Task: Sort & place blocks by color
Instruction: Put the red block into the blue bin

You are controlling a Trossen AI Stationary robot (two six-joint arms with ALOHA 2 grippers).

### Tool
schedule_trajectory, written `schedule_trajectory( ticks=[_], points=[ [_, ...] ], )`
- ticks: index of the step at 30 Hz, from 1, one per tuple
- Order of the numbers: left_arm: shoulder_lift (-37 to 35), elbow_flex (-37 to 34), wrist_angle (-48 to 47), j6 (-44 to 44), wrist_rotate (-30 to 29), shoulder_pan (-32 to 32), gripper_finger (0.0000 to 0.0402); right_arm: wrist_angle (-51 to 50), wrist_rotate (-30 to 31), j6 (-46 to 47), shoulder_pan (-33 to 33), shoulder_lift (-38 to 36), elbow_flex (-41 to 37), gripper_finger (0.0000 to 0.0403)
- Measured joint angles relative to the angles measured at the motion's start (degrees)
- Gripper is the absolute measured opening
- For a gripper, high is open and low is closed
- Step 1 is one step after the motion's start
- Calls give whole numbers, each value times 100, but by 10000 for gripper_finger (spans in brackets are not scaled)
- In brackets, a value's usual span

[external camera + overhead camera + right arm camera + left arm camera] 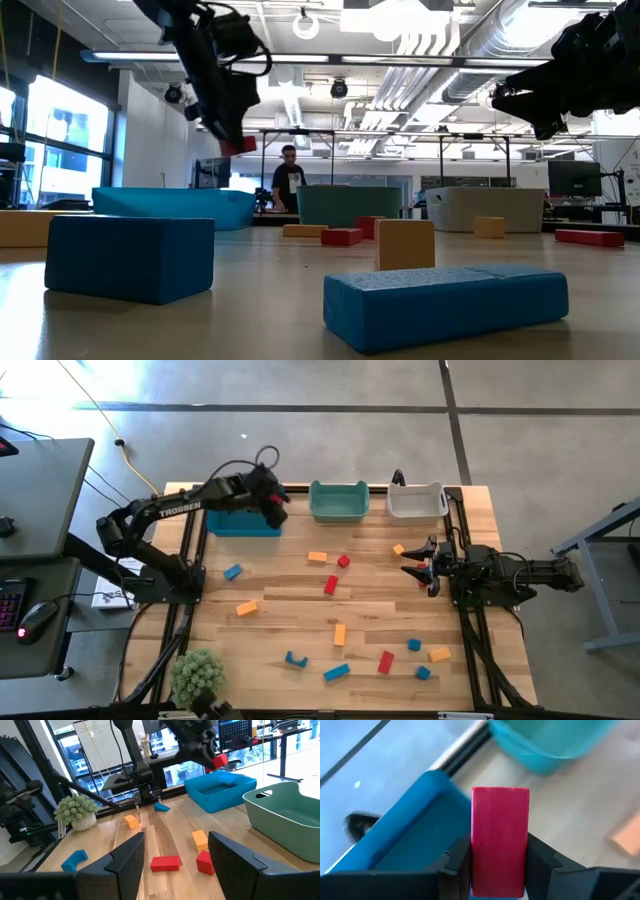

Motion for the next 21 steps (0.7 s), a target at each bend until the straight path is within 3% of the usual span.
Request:
schedule_trajectory(
  ticks=[11,21],
  points=[
    [132,0,-147,-503,184,1047,104,1,9,0,-8,0,0,207],
    [712,-2,-272,-878,337,1185,104,1,11,0,-7,0,0,207]
  ],
)
